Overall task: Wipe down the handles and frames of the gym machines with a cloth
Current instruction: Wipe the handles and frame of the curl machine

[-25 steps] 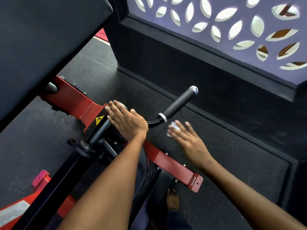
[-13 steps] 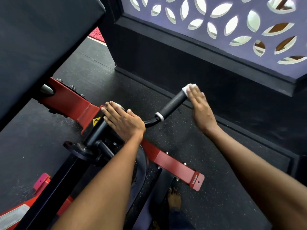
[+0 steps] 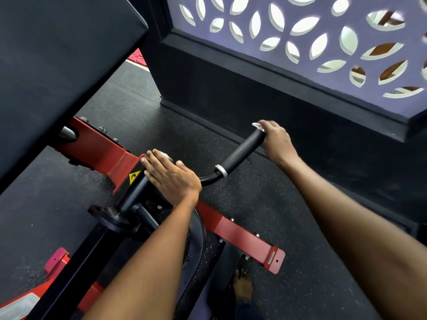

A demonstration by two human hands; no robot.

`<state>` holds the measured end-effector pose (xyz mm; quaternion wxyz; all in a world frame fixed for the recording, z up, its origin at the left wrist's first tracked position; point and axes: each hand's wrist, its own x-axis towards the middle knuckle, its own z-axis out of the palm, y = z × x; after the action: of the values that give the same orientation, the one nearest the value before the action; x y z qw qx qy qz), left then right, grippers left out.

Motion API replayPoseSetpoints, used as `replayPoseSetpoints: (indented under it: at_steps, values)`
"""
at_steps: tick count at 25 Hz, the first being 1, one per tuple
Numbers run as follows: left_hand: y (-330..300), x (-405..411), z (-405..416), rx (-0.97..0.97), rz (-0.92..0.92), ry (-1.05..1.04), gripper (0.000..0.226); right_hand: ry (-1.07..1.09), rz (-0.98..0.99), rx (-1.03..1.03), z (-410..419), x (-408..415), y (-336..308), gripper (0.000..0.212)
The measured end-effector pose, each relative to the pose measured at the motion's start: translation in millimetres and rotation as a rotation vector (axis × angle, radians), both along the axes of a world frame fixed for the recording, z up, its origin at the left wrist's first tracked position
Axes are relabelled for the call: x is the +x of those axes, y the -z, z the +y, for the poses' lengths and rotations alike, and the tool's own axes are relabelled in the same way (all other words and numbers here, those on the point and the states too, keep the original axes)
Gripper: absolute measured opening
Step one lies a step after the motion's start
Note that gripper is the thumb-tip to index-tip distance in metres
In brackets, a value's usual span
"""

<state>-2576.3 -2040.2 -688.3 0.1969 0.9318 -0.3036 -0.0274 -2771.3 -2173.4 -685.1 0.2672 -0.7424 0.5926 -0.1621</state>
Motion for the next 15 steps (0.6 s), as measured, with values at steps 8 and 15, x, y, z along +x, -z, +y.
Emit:
replayPoseSetpoints:
  at_steps: [8,15]
  values:
    - [-1,0,0,-0.019,0.018,0.001,0.061,0.603,-1.059,0.945,93,54,-18,0.039]
    - [-2,0,2,-0.001,0.021,0.006,0.061,0.111,-0.233,-0.167,40,8,-14,0.044]
